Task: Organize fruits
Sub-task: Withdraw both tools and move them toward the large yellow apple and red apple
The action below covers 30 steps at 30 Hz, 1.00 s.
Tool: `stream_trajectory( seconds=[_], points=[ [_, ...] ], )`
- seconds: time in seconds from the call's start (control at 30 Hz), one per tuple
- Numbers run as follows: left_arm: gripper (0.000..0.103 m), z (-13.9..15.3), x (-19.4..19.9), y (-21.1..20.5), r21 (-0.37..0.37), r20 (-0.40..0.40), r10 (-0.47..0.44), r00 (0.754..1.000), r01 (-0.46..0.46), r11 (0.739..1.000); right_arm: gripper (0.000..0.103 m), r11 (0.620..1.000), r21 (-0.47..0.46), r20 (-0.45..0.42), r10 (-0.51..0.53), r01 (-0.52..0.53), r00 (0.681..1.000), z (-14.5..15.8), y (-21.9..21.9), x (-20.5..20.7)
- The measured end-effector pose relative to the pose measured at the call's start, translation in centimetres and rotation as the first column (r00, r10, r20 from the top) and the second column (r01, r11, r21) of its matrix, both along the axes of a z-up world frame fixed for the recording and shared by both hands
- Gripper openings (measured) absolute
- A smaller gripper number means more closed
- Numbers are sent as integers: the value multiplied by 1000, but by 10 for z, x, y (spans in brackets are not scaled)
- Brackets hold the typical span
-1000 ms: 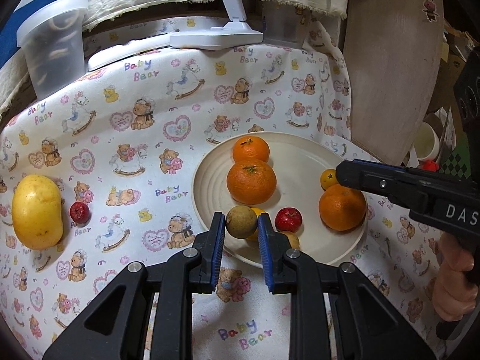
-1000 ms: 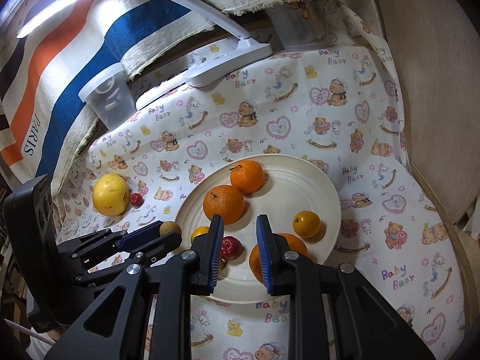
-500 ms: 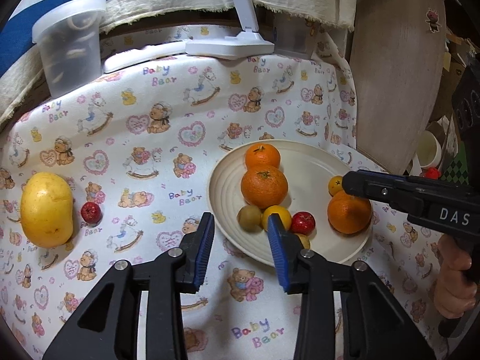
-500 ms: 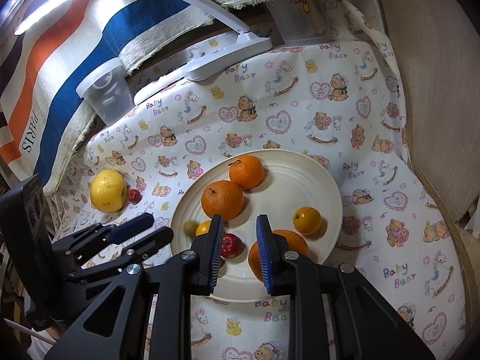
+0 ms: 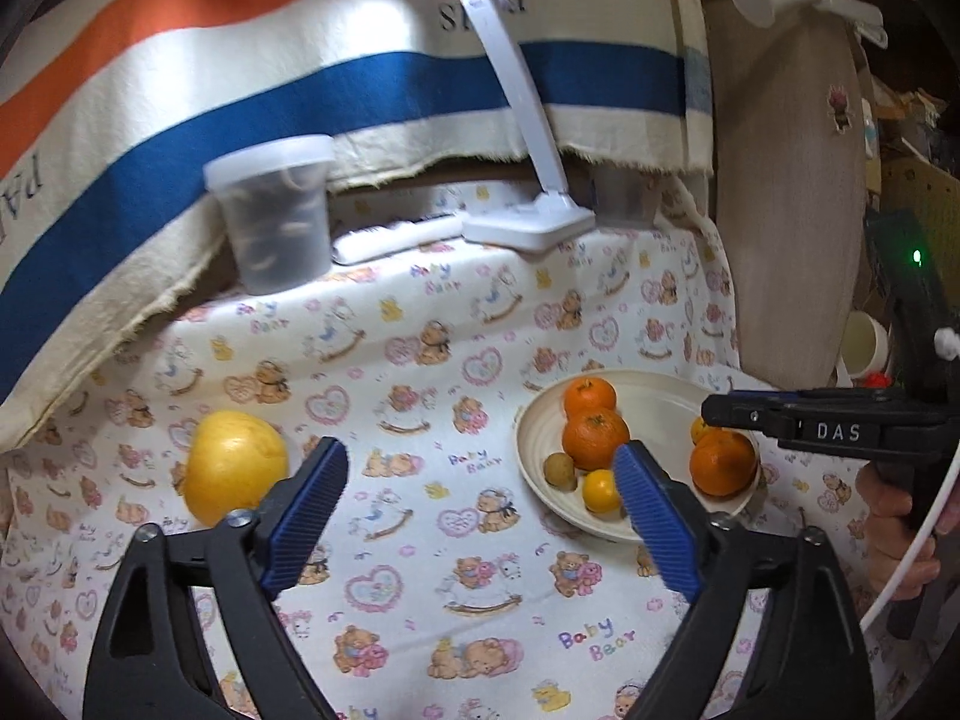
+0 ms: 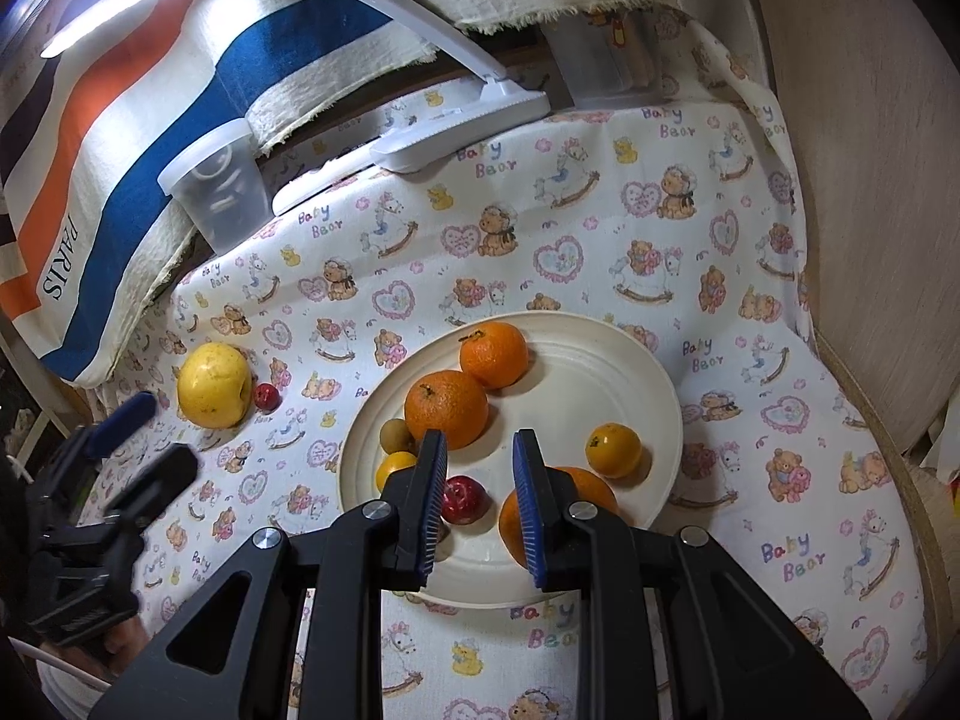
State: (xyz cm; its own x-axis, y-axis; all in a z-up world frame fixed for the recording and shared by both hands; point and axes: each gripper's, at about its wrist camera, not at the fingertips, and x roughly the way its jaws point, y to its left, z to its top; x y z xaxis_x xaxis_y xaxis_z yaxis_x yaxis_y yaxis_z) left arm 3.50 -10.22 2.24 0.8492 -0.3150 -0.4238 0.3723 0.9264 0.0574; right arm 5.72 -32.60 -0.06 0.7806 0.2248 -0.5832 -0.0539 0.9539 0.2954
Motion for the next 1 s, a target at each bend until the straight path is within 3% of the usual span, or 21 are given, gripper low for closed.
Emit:
stream_trajectory(
  seconds=[0.07,0.17,0.23,0.37,0.5,1.0],
  points=[
    [98,4,-5,8,-22,29,27,999,-27,999,45,1000,-13,29,-20,21,999,3,1,-4],
    [102,8,-12,17,-29,94,64,994,-62,998,48,999,-29,66,-30,32,997,7,2,-8],
    [102,10,-16,21,-28,129,79,989,-76,997,62,999,-23,93,-40,42,995,9,2,-12],
    [102,13,-21,25,-31,160,93,983,-89,996,70,997,-42,130,-56,62,990,13,5,-16],
    [102,19,-26,31,-40,187,109,976,-103,994,86,995,-52,166,-77,87,983,15,9,-21],
    [102,44,-34,72,-109,242,215,946,-194,975,87,983,-161,244,-50,92,969,18,30,-32]
  ],
)
